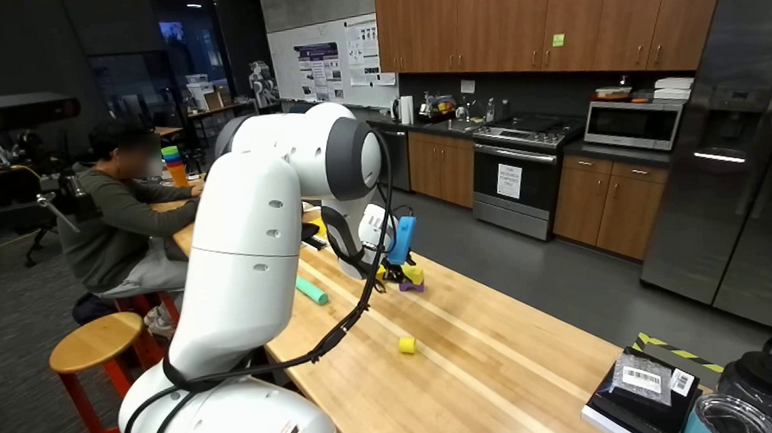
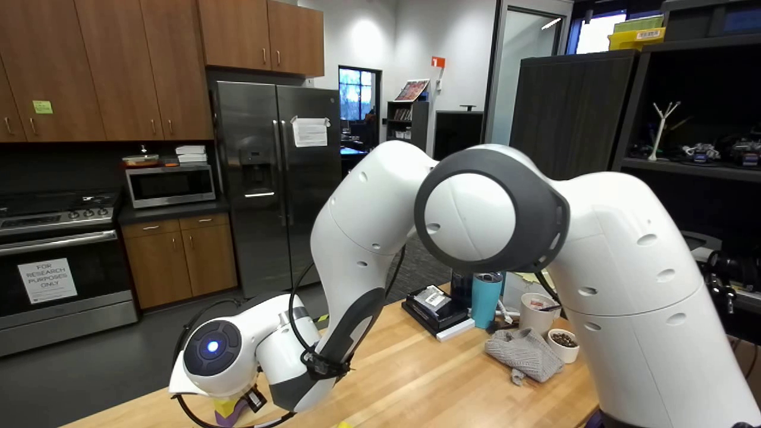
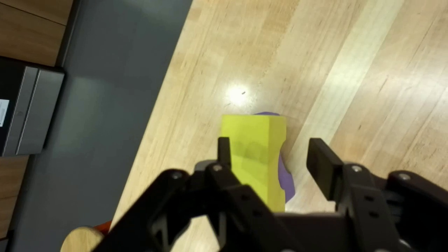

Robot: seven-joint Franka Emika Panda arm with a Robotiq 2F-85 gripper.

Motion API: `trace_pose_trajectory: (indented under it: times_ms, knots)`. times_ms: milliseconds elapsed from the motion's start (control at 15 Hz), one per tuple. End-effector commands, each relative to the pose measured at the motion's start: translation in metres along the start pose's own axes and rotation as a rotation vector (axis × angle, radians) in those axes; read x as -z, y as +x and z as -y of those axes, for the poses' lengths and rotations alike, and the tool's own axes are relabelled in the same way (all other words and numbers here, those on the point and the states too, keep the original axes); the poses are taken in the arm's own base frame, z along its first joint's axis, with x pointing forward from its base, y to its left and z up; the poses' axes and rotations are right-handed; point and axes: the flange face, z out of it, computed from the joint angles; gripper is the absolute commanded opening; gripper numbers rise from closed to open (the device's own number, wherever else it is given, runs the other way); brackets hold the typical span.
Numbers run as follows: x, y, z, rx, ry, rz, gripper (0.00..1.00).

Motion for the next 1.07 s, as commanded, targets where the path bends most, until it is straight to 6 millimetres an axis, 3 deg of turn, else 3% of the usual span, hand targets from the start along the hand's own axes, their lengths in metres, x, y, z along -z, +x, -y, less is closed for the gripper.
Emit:
trace_pose_trajectory:
  times_ms: [0,67,133,933,1000]
  knots:
    - [0.0,-0.003,-0.008,0.039,0.011,-0.006,0.89]
    - [-0.002,-0.003,-0.008,0.05,0.018,-0.008,0.98]
    - [-0.003,-0.003,-0.009,0.06,0.022,-0.012,0.99]
    - [-0.013,0.002,-0.016,0.11,0.037,-0.035,1.0]
    - [-0.014,0.002,-0.017,0.11,0.037,-0.037,0.75]
